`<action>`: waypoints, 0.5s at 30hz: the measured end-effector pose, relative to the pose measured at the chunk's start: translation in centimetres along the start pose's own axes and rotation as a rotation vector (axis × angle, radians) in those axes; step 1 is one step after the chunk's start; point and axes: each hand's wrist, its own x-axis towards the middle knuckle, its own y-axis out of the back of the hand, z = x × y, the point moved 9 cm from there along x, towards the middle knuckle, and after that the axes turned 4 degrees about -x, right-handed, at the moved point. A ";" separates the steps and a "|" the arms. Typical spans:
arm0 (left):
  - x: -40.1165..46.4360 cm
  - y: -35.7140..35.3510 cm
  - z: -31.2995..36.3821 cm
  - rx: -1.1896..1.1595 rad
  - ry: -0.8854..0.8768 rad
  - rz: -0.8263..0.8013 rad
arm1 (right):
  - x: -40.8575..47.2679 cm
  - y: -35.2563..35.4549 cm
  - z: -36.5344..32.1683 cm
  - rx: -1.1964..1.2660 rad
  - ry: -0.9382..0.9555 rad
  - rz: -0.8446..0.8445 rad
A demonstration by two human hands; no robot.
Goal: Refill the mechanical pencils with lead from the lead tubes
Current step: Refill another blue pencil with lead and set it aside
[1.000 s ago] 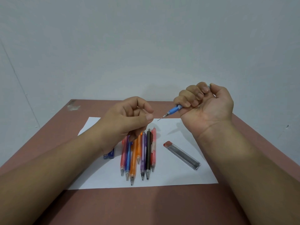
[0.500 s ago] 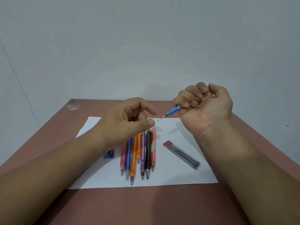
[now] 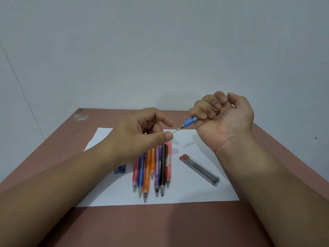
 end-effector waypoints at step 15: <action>0.1 -0.1 0.1 -0.019 -0.017 0.019 | -0.3 -0.1 0.8 0.034 -0.028 -0.005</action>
